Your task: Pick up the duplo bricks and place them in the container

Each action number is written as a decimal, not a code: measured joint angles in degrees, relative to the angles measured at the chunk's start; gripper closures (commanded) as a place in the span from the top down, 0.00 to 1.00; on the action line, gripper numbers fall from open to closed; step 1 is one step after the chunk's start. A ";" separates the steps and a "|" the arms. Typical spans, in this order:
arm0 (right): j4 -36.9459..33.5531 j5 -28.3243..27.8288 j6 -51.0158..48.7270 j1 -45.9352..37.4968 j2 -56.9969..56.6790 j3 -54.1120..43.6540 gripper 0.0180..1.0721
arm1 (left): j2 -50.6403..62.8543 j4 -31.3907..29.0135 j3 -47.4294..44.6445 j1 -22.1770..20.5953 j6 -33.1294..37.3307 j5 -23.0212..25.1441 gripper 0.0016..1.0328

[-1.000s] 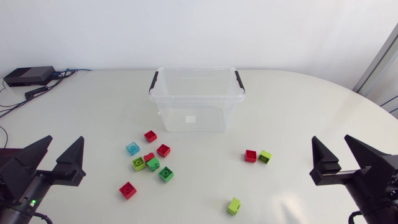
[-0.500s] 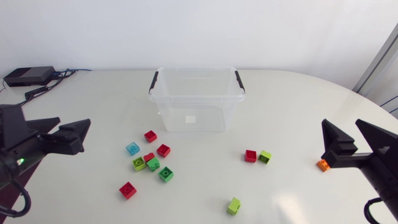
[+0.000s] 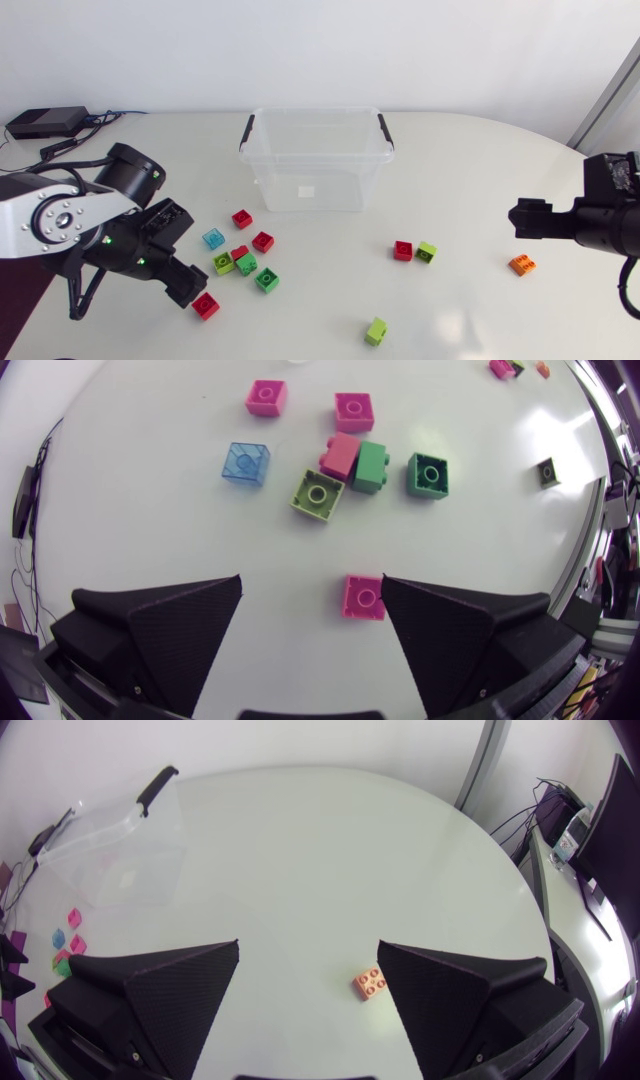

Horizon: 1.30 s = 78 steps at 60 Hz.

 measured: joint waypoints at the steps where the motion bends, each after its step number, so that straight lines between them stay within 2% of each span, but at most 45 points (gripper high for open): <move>1: -0.59 -0.02 -0.46 0.00 0.70 0.57 0.95 | 0.24 0.00 0.00 -0.22 0.17 0.02 0.92; 10: -5.55 -0.22 -2.58 0.00 5.57 3.32 0.95 | 4.98 0.02 0.00 -2.14 2.60 0.04 0.88; 20: -9.35 -0.44 -2.73 -1.20 8.17 4.00 0.95 | 9.57 1.84 -1.55 -4.59 4.02 0.46 0.78; 22: -9.73 -0.42 -2.75 -1.42 8.46 4.17 0.95 | 10.16 2.16 -1.62 -4.72 4.20 0.57 0.70; 24: -9.77 -0.42 -2.75 -1.55 8.61 4.17 0.95 | 11.34 2.78 -1.62 -4.92 4.37 0.70 0.66; 26: -10.16 -0.44 -2.75 -1.57 8.83 4.17 0.95 | 12.87 3.43 -1.62 -4.96 4.39 0.92 0.52; 28: -10.51 -0.57 -2.73 -1.62 8.98 4.17 0.95 | 13.81 3.65 -1.62 -4.94 4.44 1.18 0.45; 29: -10.91 -0.72 -2.73 -1.68 9.07 4.17 0.95 | 14.56 3.82 -1.62 -4.92 4.55 1.60 0.38; 34: -11.91 -1.99 -2.73 -2.67 9.25 4.17 0.95 | 16.76 4.37 -0.46 -3.54 5.09 4.02 0.28; 41: -12.94 -4.31 -2.80 -4.79 9.27 4.17 0.93 | 18.27 4.61 0.98 -2.25 5.86 5.68 0.26; 51: -14.23 -4.04 -2.78 -7.06 11.47 3.65 0.89 | 17.42 4.28 0.98 -2.03 6.58 7.69 0.25; 60: -11.19 -0.11 -2.71 -10.56 21.05 3.65 0.89 | 7.61 1.14 0.15 -0.11 7.89 12.59 0.26; 68: -7.43 0.35 -2.89 -11.67 25.88 3.65 0.89 | 0.20 0.22 1.66 1.22 8.24 15.23 0.26; 71: -4.20 0.17 -4.90 -11.67 27.12 3.65 0.89 | -1.95 0.83 3.13 1.57 8.22 16.13 0.26; 75: 0.31 -0.42 -15.06 -11.85 28.57 3.61 0.89 | -3.48 3.30 6.05 2.01 8.17 17.42 0.26; 78: 0.04 -0.44 -20.39 -12.24 30.32 4.39 0.89 | -3.48 5.29 7.67 2.34 7.93 18.82 0.26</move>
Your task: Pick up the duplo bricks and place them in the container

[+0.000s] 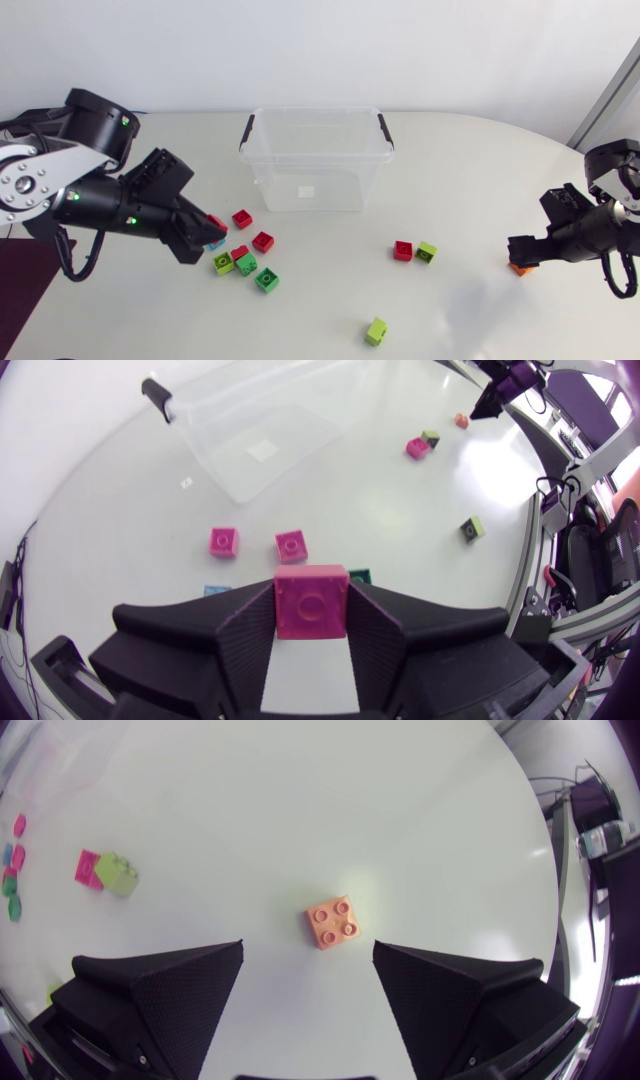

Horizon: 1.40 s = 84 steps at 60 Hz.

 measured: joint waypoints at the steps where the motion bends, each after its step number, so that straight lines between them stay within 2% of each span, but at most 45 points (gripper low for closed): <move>1: -0.68 -0.59 -1.62 -0.37 1.07 0.59 0.89 | 0.00 0.59 0.35 0.02 -0.09 0.28 0.26; 12: -8.76 -8.39 -15.34 -7.48 14.40 11.78 0.89 | 3.13 7.54 6.97 1.46 -3.65 3.63 0.26; 19: -10.01 -9.07 -20.68 -9.51 19.30 16.11 0.89 | 9.09 12.94 13.14 1.57 -6.80 4.46 0.26; 25: -10.47 -9.01 -24.00 -9.35 21.51 16.28 0.83 | 12.66 16.20 15.72 1.46 -8.72 4.68 0.26; 28: -10.45 -8.96 -24.94 -9.09 22.56 16.26 0.78 | 14.34 18.01 16.72 1.29 -9.88 4.68 0.26; 35: -9.42 -8.57 -25.86 -8.26 23.63 16.00 0.55 | 19.30 22.91 19.21 -0.09 -12.87 4.72 0.26; 38: -7.52 -7.96 -26.03 -7.91 23.89 15.15 0.35 | 21.53 25.11 20.37 -0.24 -13.92 4.70 0.26; 45: -6.43 -7.21 -26.21 -7.91 24.26 14.43 0.30 | 26.12 28.59 23.63 -0.24 -15.74 4.68 0.26; 53: -7.56 -6.80 -26.23 -7.45 21.79 13.25 0.30 | 31.02 29.97 27.50 -0.61 -17.03 4.39 0.28; 55: -8.96 -6.84 -26.21 -6.78 19.63 12.76 0.31 | 32.59 30.23 28.76 -0.96 -17.25 3.76 0.30; 57: -10.19 -7.06 -25.94 -5.88 17.35 12.61 0.31 | 33.70 30.45 29.57 -1.27 -17.40 3.23 0.38; 58: -11.39 -7.39 -25.77 -4.85 15.06 12.61 0.31 | 34.82 30.67 30.36 -1.51 -17.55 3.04 0.44; 59: -11.74 -7.58 -25.73 -4.31 13.94 12.61 0.31 | 35.19 30.69 30.62 -1.62 -17.59 2.84 0.55; 60: -12.50 -8.09 -25.33 -2.97 11.69 12.61 0.31 | 35.93 30.80 31.06 -1.79 -17.81 1.81 0.60; 61: -13.00 -8.28 -25.05 -2.34 10.69 12.66 0.31 | 36.22 30.88 31.19 -1.92 -17.81 1.60 0.77; 67: -16.33 -9.99 -22.67 3.17 4.13 13.31 0.31 | 36.85 30.91 31.41 -2.16 -17.99 1.14 0.94; 77: -17.70 -13.33 -17.46 11.85 -1.25 16.79 0.31 | 36.22 23.93 32.79 -1.01 -17.79 0.70 0.95; 84: -17.22 -14.97 -13.57 17.75 -2.14 20.76 0.31 | 32.68 15.32 32.81 1.62 -14.58 -0.09 0.95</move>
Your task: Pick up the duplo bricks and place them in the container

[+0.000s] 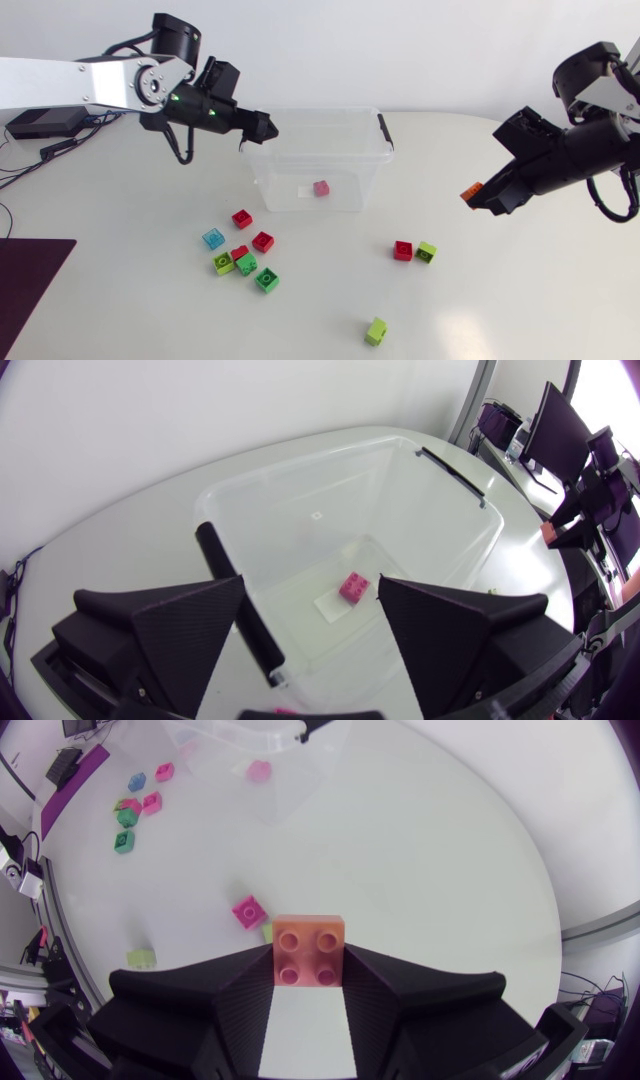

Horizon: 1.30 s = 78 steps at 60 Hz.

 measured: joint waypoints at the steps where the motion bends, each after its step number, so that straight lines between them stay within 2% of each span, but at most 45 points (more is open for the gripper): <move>1: 0.17 -0.20 0.50 0.63 0.00 0.50 0.31 | -0.87 -1.55 0.00 0.39 0.79 -0.13 0.95; 13: 6.51 -2.67 6.86 7.76 1.20 7.06 0.31 | -11.37 -13.75 -3.50 3.96 9.70 -3.06 0.95; 19: 9.57 -2.84 9.33 10.36 3.82 10.16 0.31 | -13.33 -17.25 -7.52 5.49 13.22 -4.24 0.95; 31: 15.93 -2.71 13.75 16.22 11.82 15.58 0.32 | -13.51 -19.19 -17.00 9.22 19.41 -5.22 0.95; 40: 16.81 -2.12 14.86 18.53 17.38 21.44 0.33 | -13.35 -19.28 -20.52 9.16 20.94 -7.43 0.95; 46: 16.94 -0.72 15.02 19.89 22.45 26.86 0.38 | -12.17 -19.28 -22.86 8.50 22.38 -11.04 0.95; 51: 16.90 0.90 15.02 21.33 25.51 30.32 0.39 | -10.03 -19.15 -23.15 7.85 23.34 -13.38 0.94; 54: 16.55 2.14 15.02 22.34 27.21 32.37 0.47 | -8.11 -20.02 -22.32 7.63 23.54 -15.30 0.94; 56: 16.57 3.13 15.02 23.26 28.98 34.60 0.58 | -5.77 -20.94 -20.76 7.43 23.65 -16.68 0.94; 58: 16.55 3.93 15.02 23.91 30.16 36.06 0.72 | -3.69 -22.64 -18.58 7.10 23.67 -17.70 0.94; 60: 16.50 5.16 15.02 24.46 31.41 37.38 0.92 | -1.53 -23.76 -15.78 6.45 23.67 -17.86 0.94; 61: 16.50 5.29 15.02 24.61 31.67 37.62 0.95 | -1.07 -23.89 -15.10 6.25 23.67 -17.88 0.94; 70: 14.78 6.16 14.99 24.90 31.98 37.75 0.95 | 3.13 -29.70 -6.97 3.87 26.12 -18.10 0.94; 78: 14.25 6.27 14.73 24.70 26.77 32.06 0.95 | 6.99 -35.06 -0.92 3.80 27.78 -18.25 0.91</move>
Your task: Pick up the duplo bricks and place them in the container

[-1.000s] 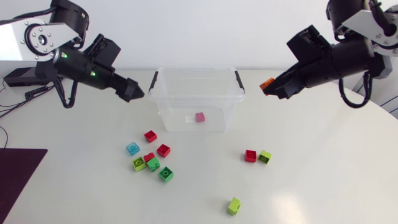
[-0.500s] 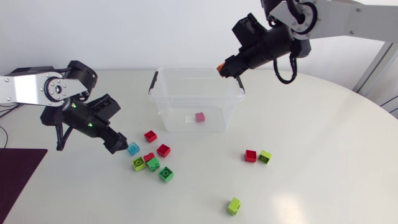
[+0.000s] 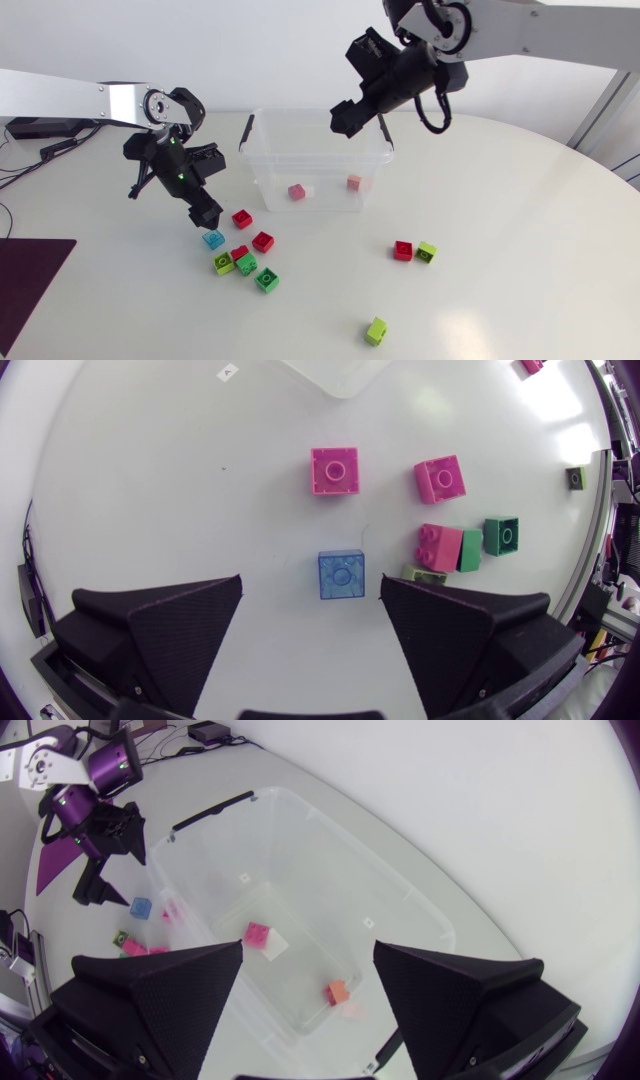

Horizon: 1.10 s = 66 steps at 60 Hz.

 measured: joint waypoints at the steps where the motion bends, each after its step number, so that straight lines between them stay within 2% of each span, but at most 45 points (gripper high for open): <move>1: -0.07 -0.04 -0.17 -0.09 -0.94 -0.92 0.95 | 0.20 -0.11 0.15 0.00 0.02 -0.02 0.90; 12: -0.13 -0.02 -1.97 -2.62 -12.90 -13.05 0.95 | 2.45 -0.79 0.28 -0.63 0.13 -0.04 0.82; 18: -0.09 -0.04 -3.04 -4.42 -16.55 -19.23 0.95 | 2.49 -0.20 -0.04 -1.42 -0.04 -0.04 0.82; 24: 0.39 -0.28 -4.35 -6.69 -19.74 -25.53 0.95 | 2.49 2.78 -2.73 -1.75 -0.11 -0.42 0.74; 32: 2.01 -1.07 -6.01 -9.90 -24.76 -33.46 0.95 | 2.93 6.01 -6.10 -1.77 -0.50 -1.33 0.74; 33: 2.10 -1.07 -6.10 -10.19 -25.31 -34.29 0.95 | 2.95 6.40 -6.36 -1.77 -0.50 -1.53 0.72; 35: 2.29 -1.09 -6.45 -10.80 -26.27 -35.85 0.95 | 3.10 7.10 -6.71 -1.77 -0.55 -1.70 0.59; 38: 2.47 -1.11 -6.82 -11.50 -27.56 -38.01 0.95 | 3.34 7.96 -6.97 -1.77 -1.20 -1.99 0.54; 41: 3.52 -1.09 -7.37 -12.07 -28.57 -40.04 0.95 | 3.67 8.46 -6.97 -1.77 -1.73 -2.03 0.30; 42: 3.65 -1.11 -7.52 -12.24 -28.74 -40.50 0.95 | 3.80 8.61 -6.97 -1.77 -1.81 -2.01 0.26; 56: 4.33 -0.59 -8.22 -13.38 -28.96 -46.86 0.95 | 4.09 10.45 -7.72 -1.77 -2.05 -2.08 0.24; 66: 4.61 -1.16 -15.65 -15.39 -24.13 -47.32 0.95 | -2.49 10.43 -11.63 -1.77 -3.08 -1.36 0.24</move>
